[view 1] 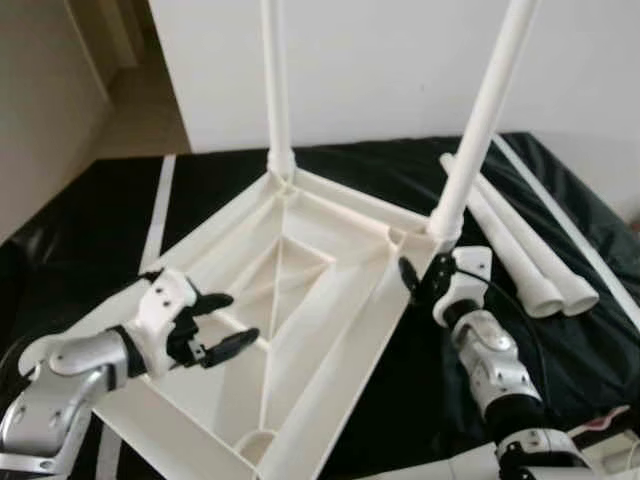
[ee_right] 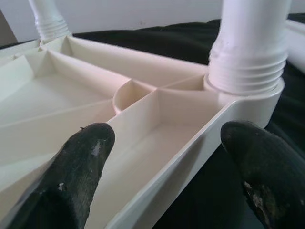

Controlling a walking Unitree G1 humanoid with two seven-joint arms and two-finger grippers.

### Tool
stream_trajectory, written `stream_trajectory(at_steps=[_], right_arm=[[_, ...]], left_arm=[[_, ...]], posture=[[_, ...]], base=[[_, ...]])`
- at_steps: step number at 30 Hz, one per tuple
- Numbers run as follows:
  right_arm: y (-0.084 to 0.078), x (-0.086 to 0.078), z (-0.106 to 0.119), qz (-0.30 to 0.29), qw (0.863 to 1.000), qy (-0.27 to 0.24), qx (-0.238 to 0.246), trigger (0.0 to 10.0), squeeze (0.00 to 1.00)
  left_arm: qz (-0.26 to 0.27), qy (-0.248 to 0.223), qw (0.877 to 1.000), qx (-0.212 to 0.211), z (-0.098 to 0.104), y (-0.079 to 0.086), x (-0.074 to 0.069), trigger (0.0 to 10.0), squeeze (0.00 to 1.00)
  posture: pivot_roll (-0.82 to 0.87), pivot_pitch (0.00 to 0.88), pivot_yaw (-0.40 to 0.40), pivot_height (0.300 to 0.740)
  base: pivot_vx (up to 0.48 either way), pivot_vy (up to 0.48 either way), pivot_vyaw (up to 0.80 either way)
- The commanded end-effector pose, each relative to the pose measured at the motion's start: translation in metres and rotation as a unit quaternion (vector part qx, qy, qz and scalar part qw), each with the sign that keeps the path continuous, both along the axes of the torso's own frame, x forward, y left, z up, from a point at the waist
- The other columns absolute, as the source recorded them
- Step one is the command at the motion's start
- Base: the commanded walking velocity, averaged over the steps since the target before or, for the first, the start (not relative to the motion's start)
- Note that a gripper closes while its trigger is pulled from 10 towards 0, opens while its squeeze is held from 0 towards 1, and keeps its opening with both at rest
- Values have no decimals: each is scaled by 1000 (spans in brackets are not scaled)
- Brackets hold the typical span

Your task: Building children table

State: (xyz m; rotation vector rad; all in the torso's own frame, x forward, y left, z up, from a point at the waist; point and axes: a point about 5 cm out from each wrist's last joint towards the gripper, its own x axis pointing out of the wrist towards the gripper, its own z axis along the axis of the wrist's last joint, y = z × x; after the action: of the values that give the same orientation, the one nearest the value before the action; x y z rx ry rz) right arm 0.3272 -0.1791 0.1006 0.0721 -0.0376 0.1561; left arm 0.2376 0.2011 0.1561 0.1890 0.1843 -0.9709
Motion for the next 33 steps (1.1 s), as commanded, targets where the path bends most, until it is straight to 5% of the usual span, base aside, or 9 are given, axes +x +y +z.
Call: stream_trajectory(at_steps=[1, 16, 22, 33], right_arm=[[-7, -8, 1, -9, 1000, -15, 6, 10000, 0], [-16, -36, -1, -8, 1000, -22, 1, 10000, 0], [-19, -38, 1, -7, 1000, -18, -5, 10000, 0], [-23, -41, 1, -7, 1000, -11, -11, 10000, 0]], left_arm=[[-37, 1, 999, -20, 2, -1, -11, 10000, 0], [-172, -6, 985, 21, -1, 4, -47, 10000, 0], [-173, 14, 981, 86, -6, 21, -53, 10000, 0], [-167, 15, 980, 102, -5, 31, -61, 10000, 0]], posture=[[64, 0, -10, 740], [69, 0, -25, 740], [78, 1, -29, 740], [90, 14, -35, 740]], base=[[0, 0, 0], [0, 0, 0], [0, 0, 0], [0, 0, 0]])
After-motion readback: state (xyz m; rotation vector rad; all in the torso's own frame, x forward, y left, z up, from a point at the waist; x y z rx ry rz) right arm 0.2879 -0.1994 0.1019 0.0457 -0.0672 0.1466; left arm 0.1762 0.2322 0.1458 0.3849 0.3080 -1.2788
